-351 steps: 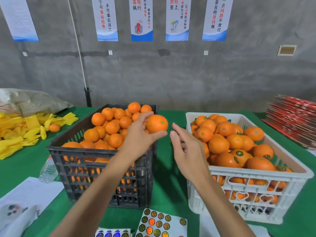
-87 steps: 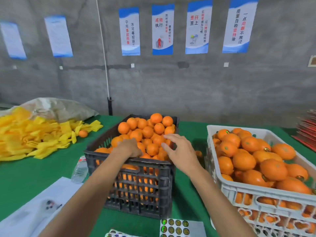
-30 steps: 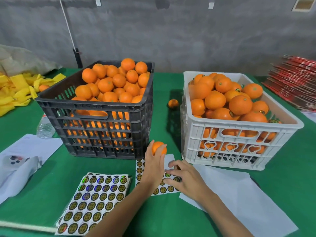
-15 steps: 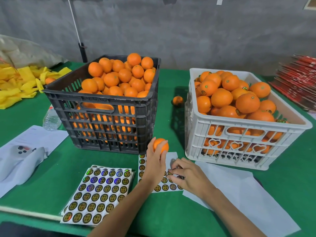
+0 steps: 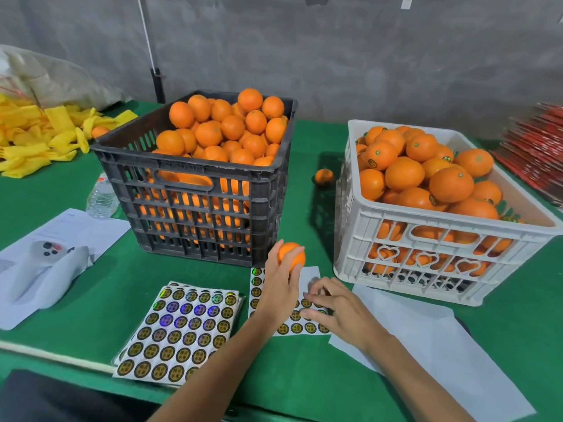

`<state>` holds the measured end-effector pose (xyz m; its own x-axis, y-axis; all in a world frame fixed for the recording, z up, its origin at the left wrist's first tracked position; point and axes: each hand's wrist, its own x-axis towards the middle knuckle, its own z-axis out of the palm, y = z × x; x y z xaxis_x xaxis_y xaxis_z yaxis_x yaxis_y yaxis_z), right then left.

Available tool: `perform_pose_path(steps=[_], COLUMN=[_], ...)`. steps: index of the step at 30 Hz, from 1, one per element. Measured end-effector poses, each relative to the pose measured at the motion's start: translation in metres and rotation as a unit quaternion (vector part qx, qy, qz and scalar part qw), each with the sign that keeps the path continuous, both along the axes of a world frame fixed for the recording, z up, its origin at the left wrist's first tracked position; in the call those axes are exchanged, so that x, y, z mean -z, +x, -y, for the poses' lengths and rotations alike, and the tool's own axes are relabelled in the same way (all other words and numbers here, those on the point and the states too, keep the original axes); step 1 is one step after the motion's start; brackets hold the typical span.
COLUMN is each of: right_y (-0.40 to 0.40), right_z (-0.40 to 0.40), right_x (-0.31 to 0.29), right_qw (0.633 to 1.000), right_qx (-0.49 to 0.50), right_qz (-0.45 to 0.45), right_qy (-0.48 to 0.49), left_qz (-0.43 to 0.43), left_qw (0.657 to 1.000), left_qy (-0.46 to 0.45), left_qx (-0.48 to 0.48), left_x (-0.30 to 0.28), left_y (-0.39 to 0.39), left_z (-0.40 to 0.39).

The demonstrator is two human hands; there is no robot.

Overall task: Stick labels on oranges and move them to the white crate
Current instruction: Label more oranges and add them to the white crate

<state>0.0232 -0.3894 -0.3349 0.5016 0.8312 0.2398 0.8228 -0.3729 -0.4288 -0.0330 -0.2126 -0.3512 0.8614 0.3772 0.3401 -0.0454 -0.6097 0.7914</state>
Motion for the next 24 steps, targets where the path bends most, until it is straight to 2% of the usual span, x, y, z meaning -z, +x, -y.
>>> perform_pose_path(steps=[4, 7, 11, 15, 24], right_y=[-0.001, -0.002, -0.002, 0.000, -0.001], right_z=[-0.003, -0.005, -0.007, -0.009, -0.013], right_x=[-0.002, 0.001, 0.006, 0.007, 0.000], right_qw=[0.998, 0.998, 0.998, 0.989, 0.968], right_qx=[-0.020, -0.012, 0.006, 0.018, 0.043], right_qz=[0.053, 0.048, -0.003, -0.103, -0.209], right_qy=[0.015, 0.039, 0.066, 0.106, 0.129], left_qz=[0.001, 0.007, 0.007, 0.012, 0.008], left_qw=[1.000, 1.000, 1.000, 1.000, 1.000], left_qy=[-0.007, -0.008, -0.009, 0.004, 0.002], left_qx=[-0.002, -0.005, -0.006, 0.002, -0.002], left_x=[-0.002, -0.002, -0.002, -0.001, 0.002], left_y=[-0.002, -0.002, -0.002, -0.003, -0.001], left_z=[0.000, 0.000, -0.002, 0.000, -0.001])
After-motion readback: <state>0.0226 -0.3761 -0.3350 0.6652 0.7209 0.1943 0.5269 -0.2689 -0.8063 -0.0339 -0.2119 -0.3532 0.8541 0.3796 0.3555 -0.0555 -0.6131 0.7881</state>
